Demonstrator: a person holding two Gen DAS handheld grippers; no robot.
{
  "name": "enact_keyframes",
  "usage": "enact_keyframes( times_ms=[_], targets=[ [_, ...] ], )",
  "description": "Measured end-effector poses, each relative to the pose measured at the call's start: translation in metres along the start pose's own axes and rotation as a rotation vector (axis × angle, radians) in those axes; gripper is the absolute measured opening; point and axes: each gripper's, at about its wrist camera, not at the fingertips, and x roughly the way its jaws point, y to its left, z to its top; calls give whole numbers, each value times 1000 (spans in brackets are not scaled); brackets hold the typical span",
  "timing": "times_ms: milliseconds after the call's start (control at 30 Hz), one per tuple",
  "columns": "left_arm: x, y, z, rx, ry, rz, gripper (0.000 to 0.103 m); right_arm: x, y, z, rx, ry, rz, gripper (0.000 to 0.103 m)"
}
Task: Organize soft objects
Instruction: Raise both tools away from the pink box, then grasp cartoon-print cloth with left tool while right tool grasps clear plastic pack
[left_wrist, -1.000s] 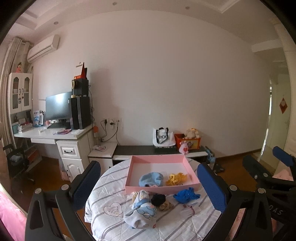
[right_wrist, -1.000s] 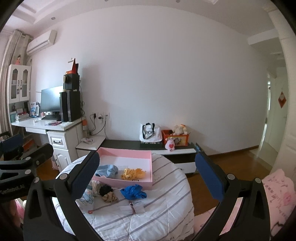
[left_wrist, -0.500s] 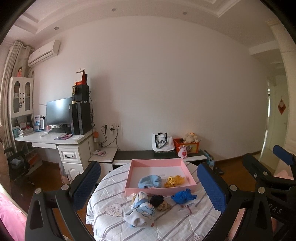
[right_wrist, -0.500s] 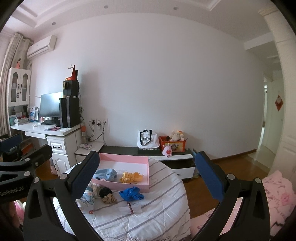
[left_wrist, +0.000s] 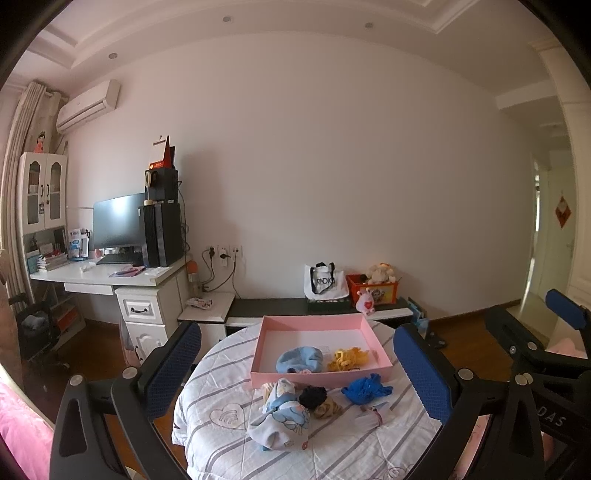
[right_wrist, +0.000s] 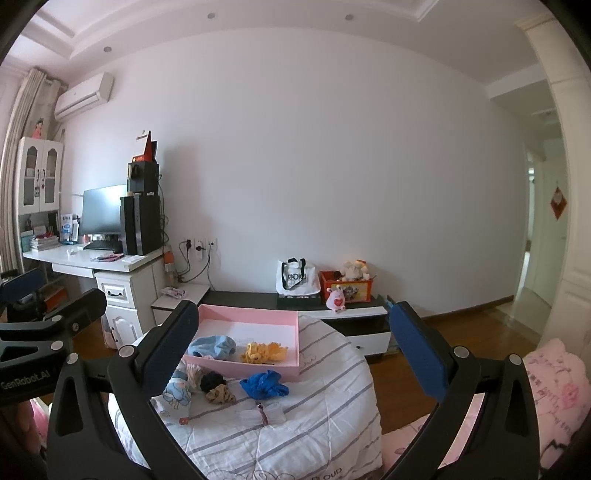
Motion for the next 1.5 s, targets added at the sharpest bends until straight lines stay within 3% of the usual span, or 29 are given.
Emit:
enact_keyframes(
  times_ms=[333, 633, 1300, 1500],
  targets=[
    [17, 1, -5, 2, 41, 7, 103, 12, 3, -5, -7, 41, 5, 103],
    [53, 5, -16, 4, 144, 13, 103, 43, 6, -25, -14, 136, 11, 103],
    [213, 28, -70, -32, 562, 28, 103, 164, 15, -109, -10, 497, 17, 103],
    [260, 40, -91, -57, 649, 12, 103, 193, 18, -132, -22, 590, 0, 103]
  ],
)
